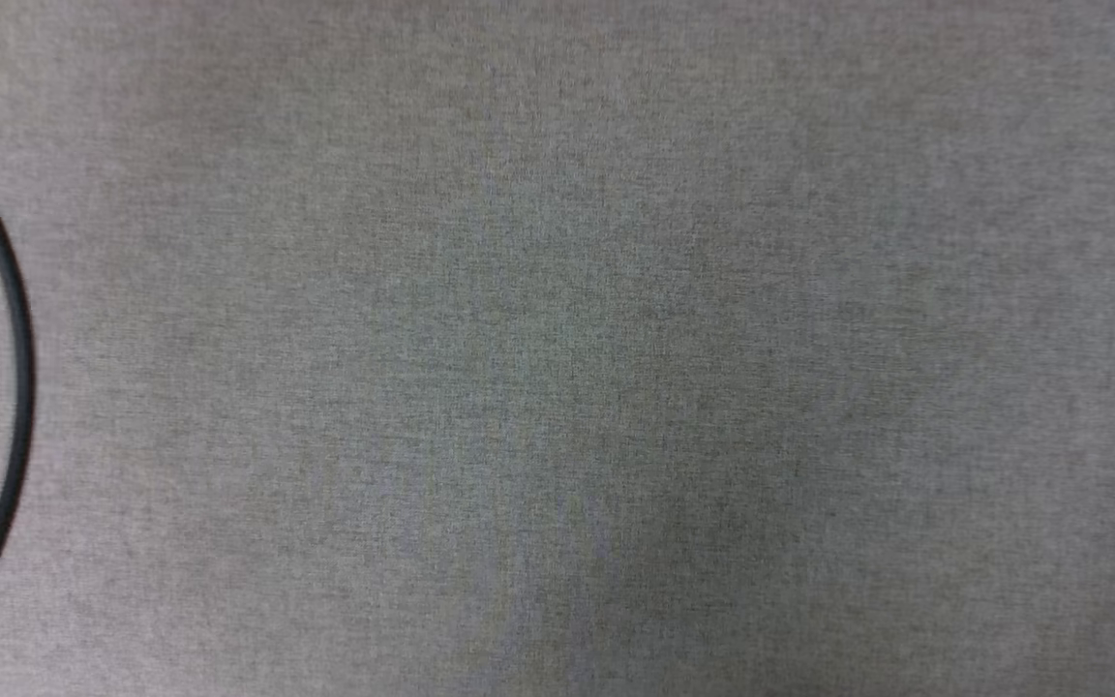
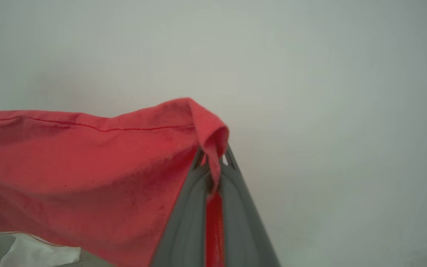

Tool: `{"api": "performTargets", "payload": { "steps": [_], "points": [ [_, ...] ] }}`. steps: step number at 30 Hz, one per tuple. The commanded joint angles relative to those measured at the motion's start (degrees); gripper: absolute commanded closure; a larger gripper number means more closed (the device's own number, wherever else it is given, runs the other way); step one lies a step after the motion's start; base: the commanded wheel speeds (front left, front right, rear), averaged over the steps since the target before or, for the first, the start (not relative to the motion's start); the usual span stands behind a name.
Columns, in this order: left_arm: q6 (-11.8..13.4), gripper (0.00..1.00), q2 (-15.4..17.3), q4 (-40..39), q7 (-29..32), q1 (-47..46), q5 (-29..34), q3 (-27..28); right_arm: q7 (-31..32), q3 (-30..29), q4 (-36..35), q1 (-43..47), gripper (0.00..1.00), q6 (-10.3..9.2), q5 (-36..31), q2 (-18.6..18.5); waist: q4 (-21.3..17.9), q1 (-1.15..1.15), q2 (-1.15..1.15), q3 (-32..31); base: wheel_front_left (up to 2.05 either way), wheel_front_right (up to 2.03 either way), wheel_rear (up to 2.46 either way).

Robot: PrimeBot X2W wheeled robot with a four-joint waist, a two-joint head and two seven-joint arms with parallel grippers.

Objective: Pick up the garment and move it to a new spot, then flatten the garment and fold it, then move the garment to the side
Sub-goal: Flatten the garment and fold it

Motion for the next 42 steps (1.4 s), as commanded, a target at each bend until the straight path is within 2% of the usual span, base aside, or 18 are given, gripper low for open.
{"api": "performTargets", "payload": {
  "steps": [1, 7, 17, 24, 31, 42],
  "points": [
    [-0.03, 1.00, 0.28, 0.58, -0.92, 1.82, -0.58, -0.49, -0.88, 0.78, 0.52, 1.79, 1.00, -0.05, 0.95, 0.07, 0.15, -0.01, 0.00, 0.91, 0.00, 0.00, 0.00],
    [-0.04, 1.00, 0.81, 2.20, -3.96, 7.46, -2.98, -2.85, -4.18, 4.24, 2.49, 6.77, 1.00, -0.06, 4.54, -0.11, 0.12, -0.01, 0.00, 0.68, 0.00, 0.00, 0.00],
    [0.30, 1.00, 3.67, -1.07, -6.67, 27.49, -5.45, -3.01, -9.69, 10.97, -0.66, 23.81, 1.00, -0.05, 12.58, -1.26, -0.31, -0.01, 0.00, -3.60, 0.00, 0.00, 0.00],
    [3.69, 1.00, 5.63, -11.19, -6.97, 48.03, -6.18, -0.11, -11.00, 16.71, -7.24, 37.75, 1.00, -0.05, 15.72, -4.31, -0.30, -0.01, 0.00, -8.62, 0.00, 0.00, 0.00],
    [8.67, 1.00, 7.37, -22.34, -6.96, 69.50, -6.84, 1.81, -10.51, 20.81, -12.27, 50.98, 1.00, -0.06, 16.92, -7.24, -0.05, -0.01, 0.00, -15.14, 0.00, 0.00, 0.00],
    [14.46, 1.00, 6.00, -30.05, -6.95, 93.07, -12.11, 2.83, -10.62, 21.66, -14.34, 66.03, 1.00, -0.05, 18.30, -8.78, 0.37, -0.01, 0.00, -25.48, 0.00, 0.00, 0.00]
  ]
}}
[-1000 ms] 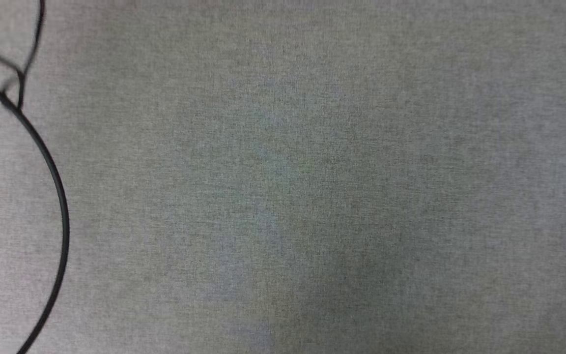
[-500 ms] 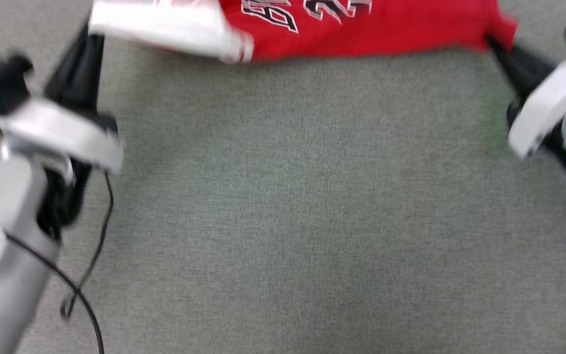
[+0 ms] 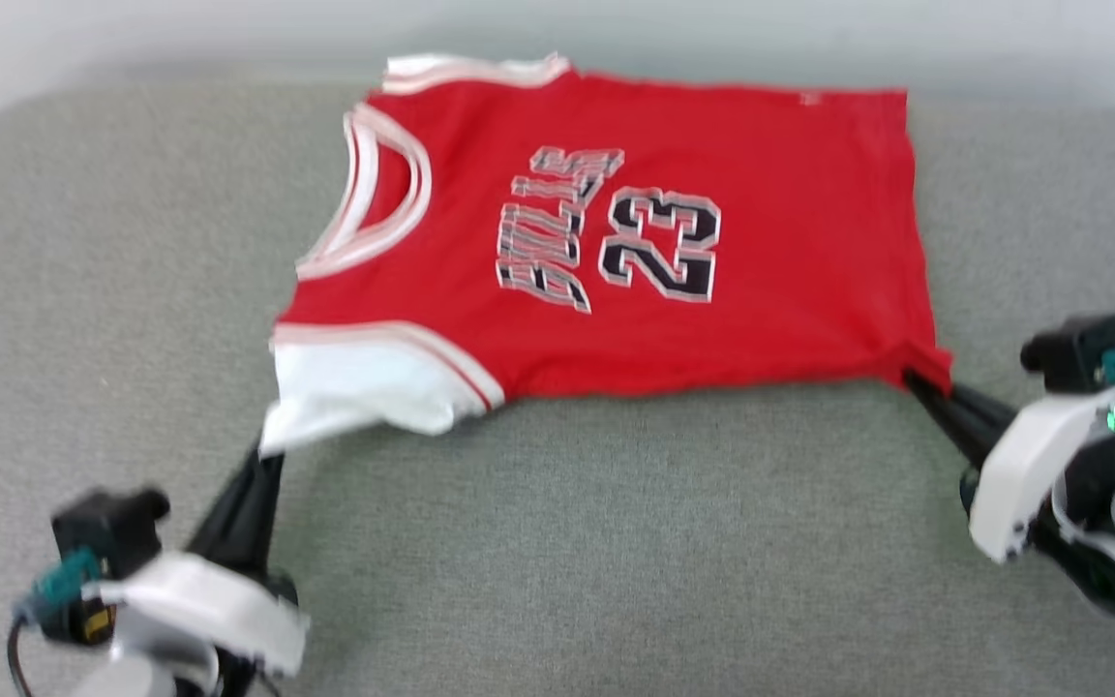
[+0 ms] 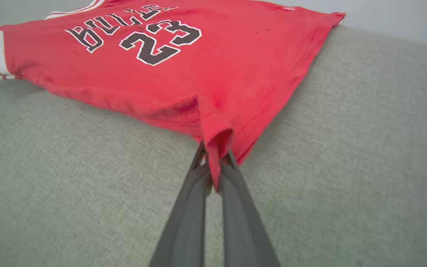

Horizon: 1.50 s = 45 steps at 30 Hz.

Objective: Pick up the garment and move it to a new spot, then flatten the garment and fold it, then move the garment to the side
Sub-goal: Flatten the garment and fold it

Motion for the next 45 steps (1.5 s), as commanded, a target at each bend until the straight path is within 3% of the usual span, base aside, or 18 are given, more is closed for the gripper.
{"api": "performTargets", "payload": {
  "steps": [1, 16, 24, 31, 45],
  "points": [
    [0.64, 1.00, -0.12, -0.67, -0.27, 3.24, -0.69, 0.16, -0.30, -0.14, -0.20, 3.05, 1.00, -0.05, 0.54, -0.78, 0.26, 0.02, 0.00, -3.89, 0.00, 0.00, 0.00],
    [4.28, 1.00, -0.96, -2.46, 0.65, 24.55, -7.13, -1.46, -0.60, -4.30, -3.14, 25.65, 1.00, -0.06, 2.34, -2.22, -0.01, 0.02, 0.00, -14.61, 0.00, 0.00, 0.00],
    [2.81, 1.00, -2.40, -0.49, 1.40, 29.91, -10.25, -2.61, 0.19, -8.14, -4.44, 33.48, 1.00, -0.06, 0.42, -1.67, -0.38, 0.02, 0.00, -16.15, 0.00, 0.00, 0.00],
    [1.41, 1.00, -2.61, 1.28, 0.88, 27.67, -9.10, -2.72, -0.08, -11.97, -5.49, 35.31, 1.00, -0.06, -1.24, -0.04, -0.04, 0.02, 0.00, -16.54, 0.00, 0.00, 0.00],
    [-1.21, 1.00, 1.78, 2.29, 3.21, 15.16, -4.00, -2.02, 2.07, -16.28, -8.68, 32.02, 1.00, -0.06, -3.08, 1.63, -1.37, 0.02, 0.00, -15.60, 0.00, 0.00, 0.00]
  ]
}}
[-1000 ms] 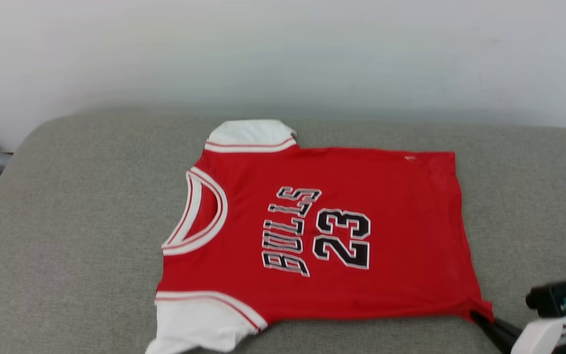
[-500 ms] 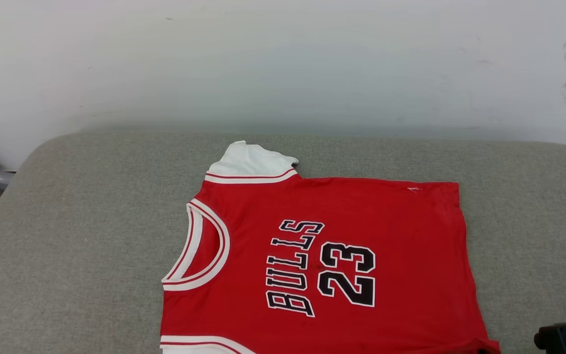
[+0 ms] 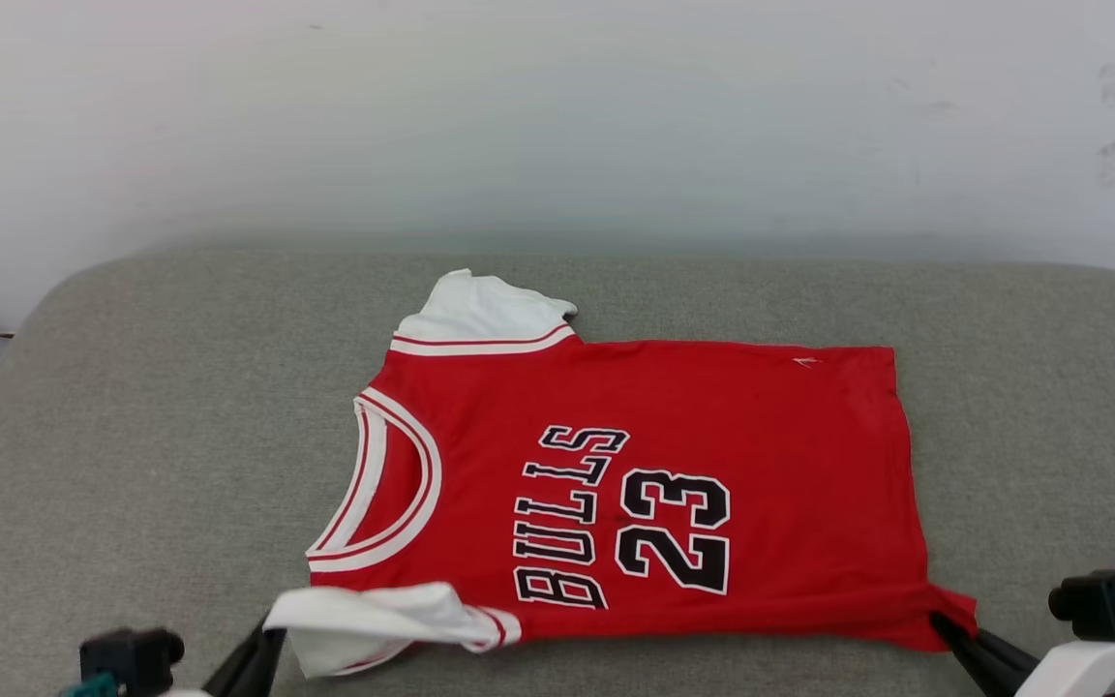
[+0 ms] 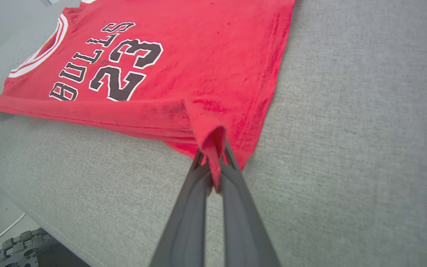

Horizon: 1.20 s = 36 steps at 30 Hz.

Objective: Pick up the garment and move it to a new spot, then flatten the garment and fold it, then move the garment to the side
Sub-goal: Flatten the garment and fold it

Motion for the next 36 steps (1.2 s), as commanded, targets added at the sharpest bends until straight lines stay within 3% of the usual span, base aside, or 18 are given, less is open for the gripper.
{"api": "performTargets", "payload": {
  "steps": [1, 14, 26, 36],
  "points": [
    [-0.50, 1.00, 0.46, 0.36, 0.44, -1.99, 0.50, 0.18, 0.41, -0.36, -0.53, -1.08, 1.00, -0.07, -0.43, 0.16, -0.43, 0.00, 0.00, 0.52, 0.00, 0.00, 0.00],
    [-6.73, 1.00, 1.04, 8.73, 6.54, -21.60, 3.91, -1.53, 5.10, -0.55, -1.78, -9.95, 1.00, -0.07, -1.33, 0.31, -2.85, 0.00, 0.00, 9.07, 0.00, 0.00, 0.00],
    [-11.05, 1.00, -2.65, 24.84, 8.29, -33.72, 5.09, -4.15, 7.72, 3.67, 4.27, -19.11, 1.00, -0.07, -1.28, 1.78, -3.83, 0.00, 0.00, 16.51, 0.00, 0.00, 0.00],
    [-12.79, 1.00, -6.41, 35.05, 5.59, -36.24, 4.79, -7.52, 6.11, 7.87, 8.48, -21.13, 1.00, -0.08, -0.85, 2.86, -3.39, 0.00, 0.00, 16.87, 0.00, 0.00, 0.00]
  ]
}}
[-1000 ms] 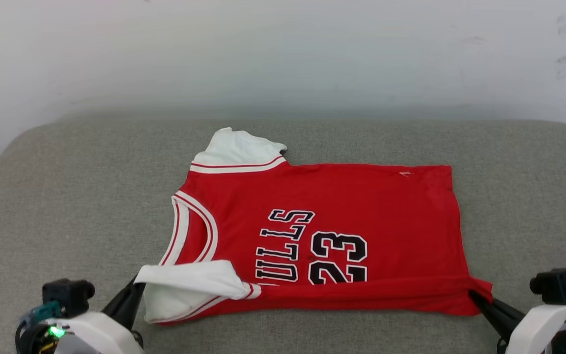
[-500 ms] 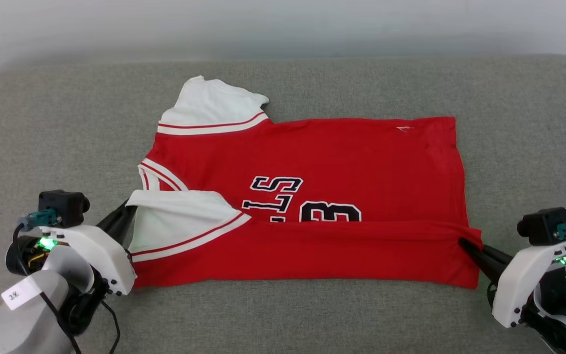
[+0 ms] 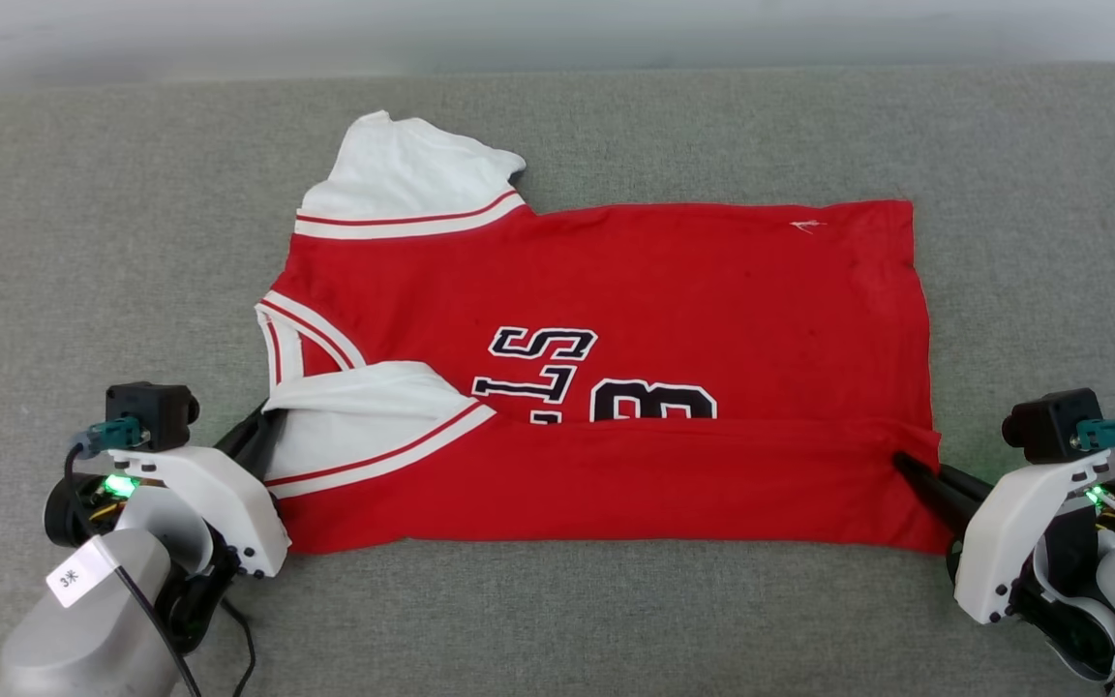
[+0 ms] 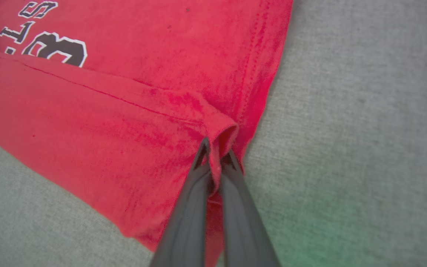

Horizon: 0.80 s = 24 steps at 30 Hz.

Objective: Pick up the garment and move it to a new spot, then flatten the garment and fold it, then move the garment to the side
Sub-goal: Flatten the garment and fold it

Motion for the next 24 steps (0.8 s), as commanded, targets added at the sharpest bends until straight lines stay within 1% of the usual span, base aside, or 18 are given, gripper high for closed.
{"api": "performTargets", "payload": {
  "steps": [1, 2, 3, 4, 10, 12, 14, 17, 22, 24],
  "points": [
    [-0.23, 1.00, -0.61, 1.33, -0.21, -0.23, -0.34, -0.94, -0.25, 0.85, 1.07, -0.04, 1.00, -0.09, 0.02, 0.67, 0.26, -0.01, 0.00, -0.58, 0.00, 0.00, 0.00],
    [-0.31, 1.00, -0.73, 1.77, -0.64, -0.48, -0.38, -1.06, -0.70, 0.72, 1.37, -0.02, 0.98, -0.09, 0.33, 0.82, 0.44, -0.01, 0.00, -0.98, 0.00, 0.00, 0.00],
    [-0.33, 0.69, -0.85, 2.13, -1.11, -0.71, -0.54, -1.21, -1.26, 0.47, 1.59, 0.07, 0.60, -0.09, 0.53, 0.88, 0.62, -0.01, 0.00, -1.45, 0.00, 0.00, 0.00],
    [-0.37, 0.00, -0.90, 2.53, -1.56, -0.94, -0.43, -1.40, -1.98, 0.16, 1.60, 0.19, 0.00, -0.09, 0.52, 0.87, 0.85, -0.01, 0.00, -2.03, 0.00, 0.00, 0.00],
    [-0.44, 0.00, -0.05, 2.43, -2.65, -1.76, -0.19, -2.97, -5.81, -2.54, 0.71, 2.75, 0.00, -0.09, -0.44, -0.71, 2.39, -0.01, 0.00, -6.62, 0.00, 0.00, 0.00],
    [-0.46, 0.00, 0.63, 1.73, -1.84, -1.88, -0.22, -3.64, -6.38, -3.71, 0.08, 3.92, 0.00, -0.08, -1.11, -1.42, 2.89, -0.01, 0.00, -8.07, 0.00, 0.00, 0.00],
    [-0.48, 0.00, 1.34, 0.50, 0.21, -1.92, -0.91, -4.49, -6.57, -4.80, -0.79, 5.08, 0.00, -0.08, -1.87, -1.94, 3.23, -0.01, 0.00, -9.36, 0.00, 0.00, 0.00],
    [-0.48, 0.00, 3.17, -2.28, 5.32, -2.37, -2.85, -6.01, -6.19, -6.70, -2.04, 6.51, 0.00, -0.08, -3.37, -2.57, 3.66, -0.01, 0.00, -10.93, 0.00, 0.00, 0.00],
    [-0.46, 0.00, 7.36, -7.92, 17.66, -3.21, -6.40, -9.63, -4.41, -9.50, -4.09, 8.61, 0.00, -0.08, -5.60, -1.59, 3.95, -0.01, 0.00, -12.58, 0.00, 0.00, 0.00],
    [-0.46, 0.00, 8.55, -9.86, 22.53, -3.91, -7.51, -10.81, -3.73, -10.48, -4.95, 9.36, 0.00, -0.07, -6.50, -0.99, 4.01, -0.01, 0.00, -12.90, 0.00, 0.00, 0.00]
  ]
}}
